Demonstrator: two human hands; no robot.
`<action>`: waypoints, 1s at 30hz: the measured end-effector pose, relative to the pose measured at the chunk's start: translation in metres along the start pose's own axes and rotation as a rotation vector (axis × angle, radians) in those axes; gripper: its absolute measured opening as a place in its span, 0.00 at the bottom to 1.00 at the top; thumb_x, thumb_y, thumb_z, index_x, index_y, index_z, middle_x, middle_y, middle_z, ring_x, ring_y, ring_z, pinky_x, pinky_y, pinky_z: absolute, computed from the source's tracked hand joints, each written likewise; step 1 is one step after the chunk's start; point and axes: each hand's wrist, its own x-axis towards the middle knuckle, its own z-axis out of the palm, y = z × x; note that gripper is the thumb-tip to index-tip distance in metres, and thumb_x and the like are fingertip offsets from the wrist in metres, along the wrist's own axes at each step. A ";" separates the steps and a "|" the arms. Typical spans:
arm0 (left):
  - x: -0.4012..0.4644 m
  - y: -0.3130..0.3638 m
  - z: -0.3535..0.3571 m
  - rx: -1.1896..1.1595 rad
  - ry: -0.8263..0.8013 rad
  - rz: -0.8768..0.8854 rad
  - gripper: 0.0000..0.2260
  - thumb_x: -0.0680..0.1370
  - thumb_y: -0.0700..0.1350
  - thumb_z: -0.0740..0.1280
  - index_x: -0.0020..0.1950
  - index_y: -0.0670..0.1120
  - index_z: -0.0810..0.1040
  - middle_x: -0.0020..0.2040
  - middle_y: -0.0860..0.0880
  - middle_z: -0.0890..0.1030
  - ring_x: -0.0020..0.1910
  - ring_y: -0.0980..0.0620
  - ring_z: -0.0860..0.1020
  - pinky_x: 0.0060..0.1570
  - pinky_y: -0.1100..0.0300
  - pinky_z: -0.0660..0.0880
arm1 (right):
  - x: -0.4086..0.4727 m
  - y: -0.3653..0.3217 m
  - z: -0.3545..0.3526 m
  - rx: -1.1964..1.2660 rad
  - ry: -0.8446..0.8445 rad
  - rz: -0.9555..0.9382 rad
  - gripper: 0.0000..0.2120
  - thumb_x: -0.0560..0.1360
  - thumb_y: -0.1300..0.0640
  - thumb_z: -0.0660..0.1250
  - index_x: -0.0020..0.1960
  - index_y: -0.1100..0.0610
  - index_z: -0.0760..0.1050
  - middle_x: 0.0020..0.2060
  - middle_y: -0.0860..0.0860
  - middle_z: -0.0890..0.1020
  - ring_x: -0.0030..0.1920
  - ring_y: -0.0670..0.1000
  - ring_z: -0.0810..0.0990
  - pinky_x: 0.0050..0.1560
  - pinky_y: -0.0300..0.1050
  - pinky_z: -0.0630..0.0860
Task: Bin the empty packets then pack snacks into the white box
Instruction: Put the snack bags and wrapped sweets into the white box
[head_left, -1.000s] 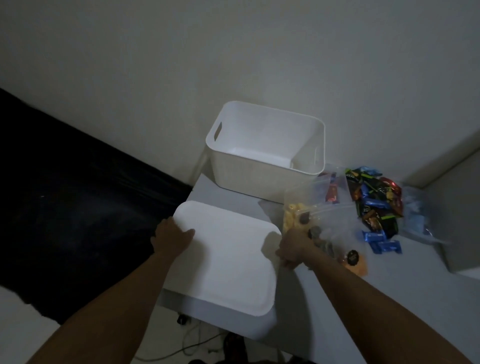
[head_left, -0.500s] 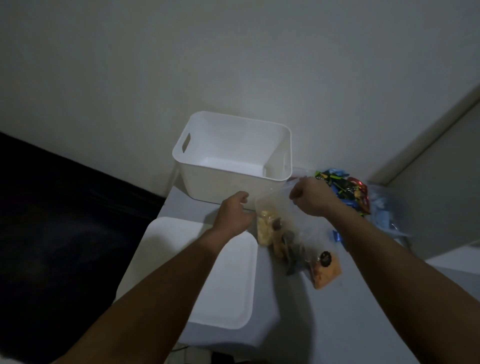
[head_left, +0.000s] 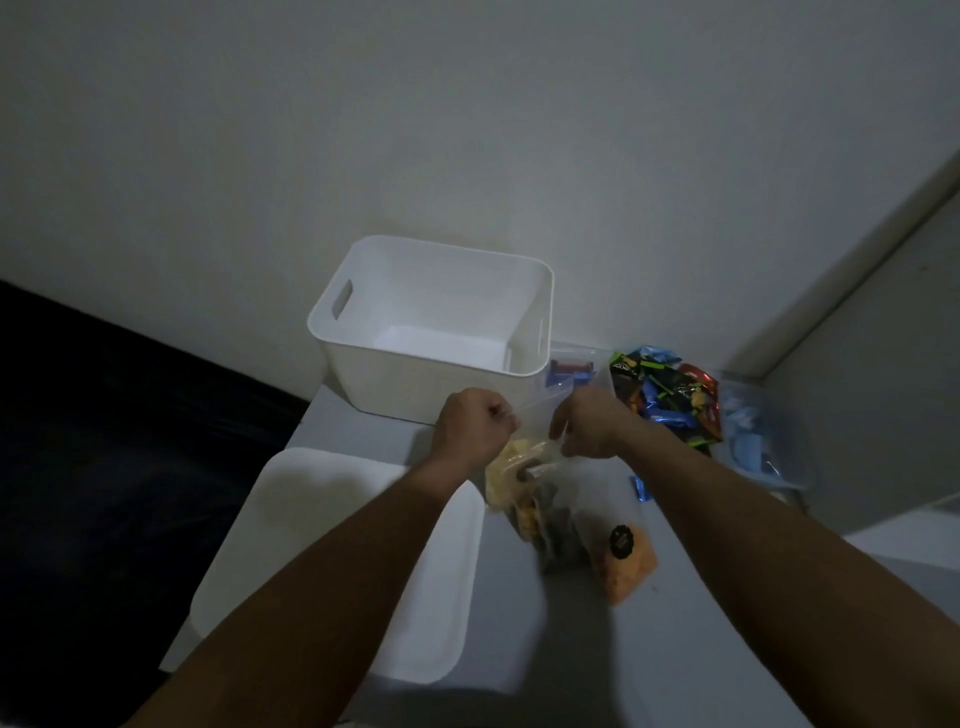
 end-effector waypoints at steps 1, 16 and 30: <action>-0.001 0.002 0.001 0.012 -0.001 0.006 0.04 0.73 0.44 0.73 0.42 0.44 0.84 0.39 0.49 0.83 0.39 0.52 0.81 0.43 0.58 0.78 | -0.001 0.001 0.001 -0.009 0.001 -0.012 0.10 0.74 0.60 0.69 0.54 0.56 0.81 0.54 0.53 0.81 0.57 0.51 0.78 0.59 0.44 0.73; 0.018 0.114 -0.126 -0.122 0.329 0.123 0.06 0.70 0.41 0.70 0.33 0.43 0.81 0.31 0.45 0.82 0.27 0.48 0.82 0.33 0.50 0.82 | -0.053 0.012 -0.182 0.439 0.335 -0.001 0.06 0.74 0.71 0.66 0.44 0.62 0.78 0.39 0.55 0.84 0.38 0.53 0.85 0.39 0.50 0.84; 0.134 0.086 -0.094 -0.073 0.297 -0.159 0.07 0.70 0.35 0.64 0.36 0.36 0.81 0.32 0.40 0.83 0.26 0.45 0.82 0.29 0.47 0.82 | 0.081 -0.031 -0.143 0.863 0.409 0.263 0.09 0.71 0.65 0.62 0.44 0.69 0.78 0.33 0.62 0.84 0.30 0.58 0.85 0.42 0.55 0.84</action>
